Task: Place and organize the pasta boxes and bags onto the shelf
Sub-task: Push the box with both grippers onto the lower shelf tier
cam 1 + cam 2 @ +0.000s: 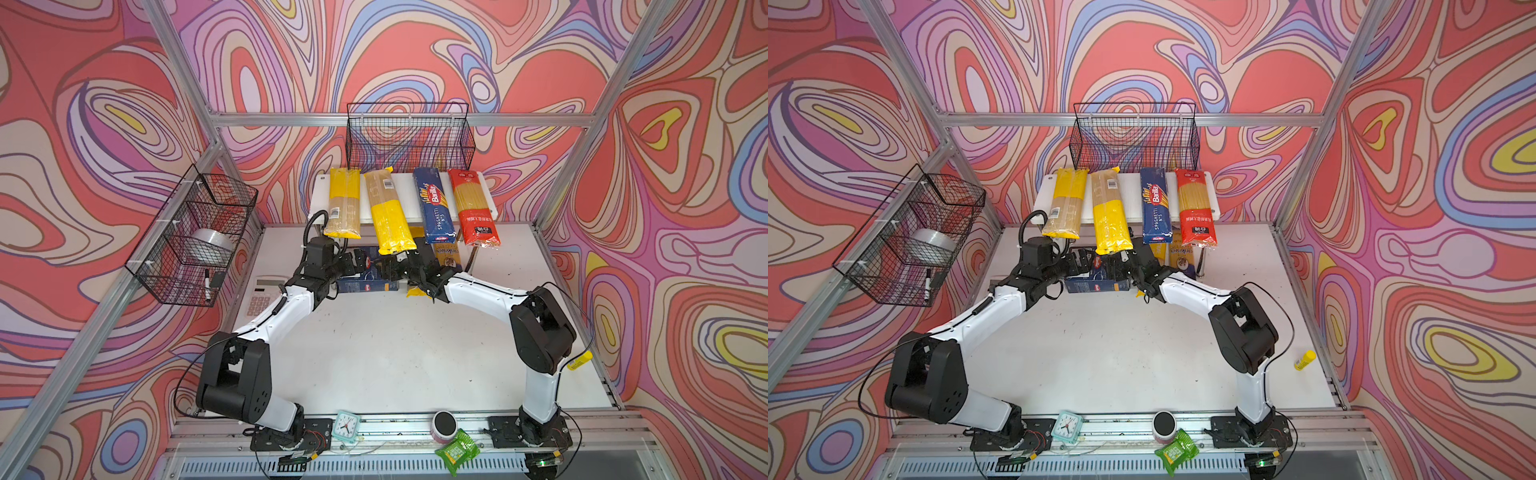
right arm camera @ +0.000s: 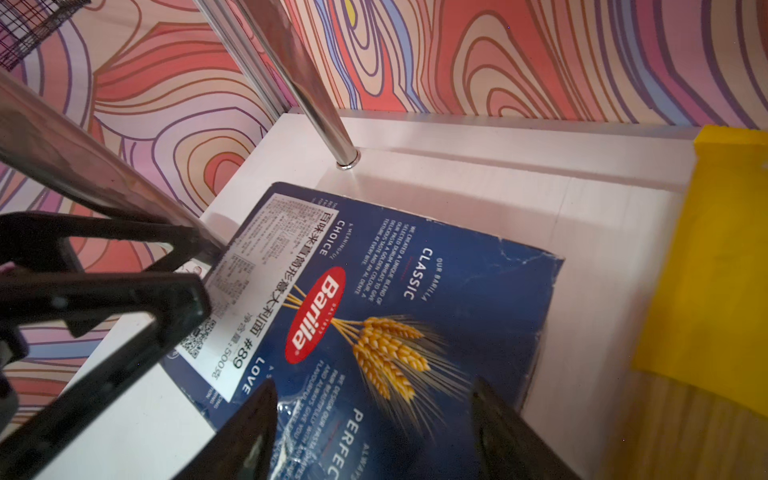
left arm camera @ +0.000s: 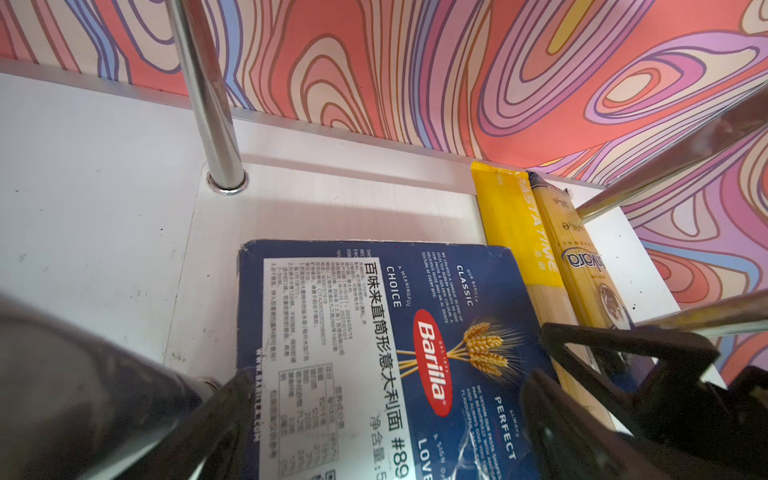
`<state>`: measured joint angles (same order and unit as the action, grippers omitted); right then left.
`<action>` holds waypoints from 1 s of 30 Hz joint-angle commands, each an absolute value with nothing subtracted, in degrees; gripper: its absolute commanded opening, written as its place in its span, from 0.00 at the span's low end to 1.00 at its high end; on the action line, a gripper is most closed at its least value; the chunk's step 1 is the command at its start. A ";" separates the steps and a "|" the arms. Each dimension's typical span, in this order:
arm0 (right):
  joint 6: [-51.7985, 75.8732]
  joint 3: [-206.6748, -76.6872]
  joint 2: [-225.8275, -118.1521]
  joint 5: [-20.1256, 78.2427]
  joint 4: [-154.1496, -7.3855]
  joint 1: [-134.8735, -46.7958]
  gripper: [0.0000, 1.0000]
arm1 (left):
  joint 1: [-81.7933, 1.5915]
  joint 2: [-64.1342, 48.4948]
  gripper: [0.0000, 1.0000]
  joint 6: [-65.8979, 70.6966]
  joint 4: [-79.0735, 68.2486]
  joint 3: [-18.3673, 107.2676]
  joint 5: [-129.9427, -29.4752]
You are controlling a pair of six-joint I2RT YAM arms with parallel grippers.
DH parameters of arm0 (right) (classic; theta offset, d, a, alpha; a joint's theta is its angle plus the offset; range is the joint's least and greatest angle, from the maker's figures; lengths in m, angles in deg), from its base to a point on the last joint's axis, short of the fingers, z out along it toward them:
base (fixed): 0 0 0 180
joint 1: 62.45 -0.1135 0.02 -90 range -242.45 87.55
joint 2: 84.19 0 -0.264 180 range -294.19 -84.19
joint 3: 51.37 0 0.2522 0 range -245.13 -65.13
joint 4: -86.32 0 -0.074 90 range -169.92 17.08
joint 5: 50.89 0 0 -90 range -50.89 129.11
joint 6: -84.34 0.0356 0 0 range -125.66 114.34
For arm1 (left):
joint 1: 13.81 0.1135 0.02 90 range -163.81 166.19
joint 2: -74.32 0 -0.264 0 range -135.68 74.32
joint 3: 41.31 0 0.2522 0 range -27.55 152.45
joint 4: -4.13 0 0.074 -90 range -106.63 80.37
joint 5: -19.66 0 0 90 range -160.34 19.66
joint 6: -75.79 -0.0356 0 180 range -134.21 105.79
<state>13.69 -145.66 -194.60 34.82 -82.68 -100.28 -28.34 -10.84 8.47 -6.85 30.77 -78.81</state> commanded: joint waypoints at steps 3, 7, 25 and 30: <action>13.53 -144.34 -192.23 35.33 -81.78 -99.72 0.74 | -27.91 -6.03 1.00 8.27 -10.61 28.35 -77.53; 12.49 -141.49 -189.02 34.03 -81.40 -99.72 0.74 | -27.81 -2.90 1.00 8.38 -12.65 26.23 -77.79; 10.38 -124.36 -177.86 19.04 -88.93 -103.73 0.70 | -27.07 11.89 1.00 9.90 -20.36 13.09 -72.27; 9.24 -124.54 -181.76 19.61 -94.05 -106.74 0.70 | -27.08 14.80 1.00 10.22 -22.99 11.54 -71.40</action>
